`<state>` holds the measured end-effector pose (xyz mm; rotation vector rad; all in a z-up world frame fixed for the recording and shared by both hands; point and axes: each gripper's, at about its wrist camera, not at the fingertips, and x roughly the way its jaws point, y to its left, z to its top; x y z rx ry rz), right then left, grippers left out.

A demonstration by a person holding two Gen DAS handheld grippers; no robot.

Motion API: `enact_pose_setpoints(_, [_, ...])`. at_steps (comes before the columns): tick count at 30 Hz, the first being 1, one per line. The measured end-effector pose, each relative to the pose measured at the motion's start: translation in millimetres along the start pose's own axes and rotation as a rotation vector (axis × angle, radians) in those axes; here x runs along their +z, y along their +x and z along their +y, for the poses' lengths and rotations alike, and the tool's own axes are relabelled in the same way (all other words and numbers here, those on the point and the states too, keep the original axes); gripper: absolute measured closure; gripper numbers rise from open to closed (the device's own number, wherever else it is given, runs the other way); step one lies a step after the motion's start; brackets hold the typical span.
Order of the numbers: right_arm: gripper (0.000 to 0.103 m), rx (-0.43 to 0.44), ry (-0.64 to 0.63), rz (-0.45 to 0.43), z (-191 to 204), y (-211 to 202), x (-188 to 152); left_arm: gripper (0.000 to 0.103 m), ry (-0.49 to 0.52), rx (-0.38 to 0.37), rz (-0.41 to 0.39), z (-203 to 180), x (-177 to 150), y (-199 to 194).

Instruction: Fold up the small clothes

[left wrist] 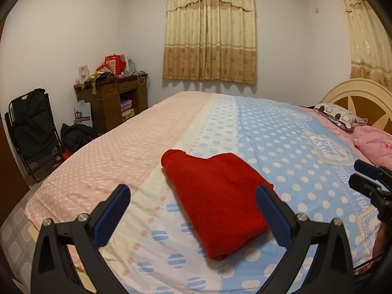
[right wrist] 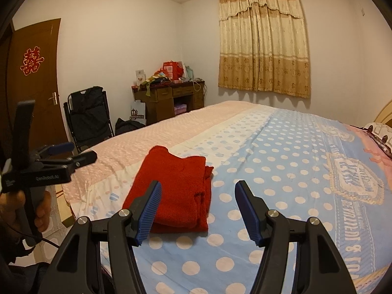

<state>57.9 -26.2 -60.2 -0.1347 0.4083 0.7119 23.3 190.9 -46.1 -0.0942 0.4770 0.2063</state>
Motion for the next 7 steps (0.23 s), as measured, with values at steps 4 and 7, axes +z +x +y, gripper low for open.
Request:
enact_pose_setpoints(4, [0.04, 0.0, -0.006, 0.011, 0.7, 0.8, -1.0, 0.0, 0.024, 0.009, -0.002, -3.8, -2.1, 0.9])
enact_pose_setpoints(7, [0.04, 0.003, -0.007, 0.015, 1.1, 1.1, -1.5, 0.0, 0.024, 0.004, 0.0, -4.2, -2.1, 1.1])
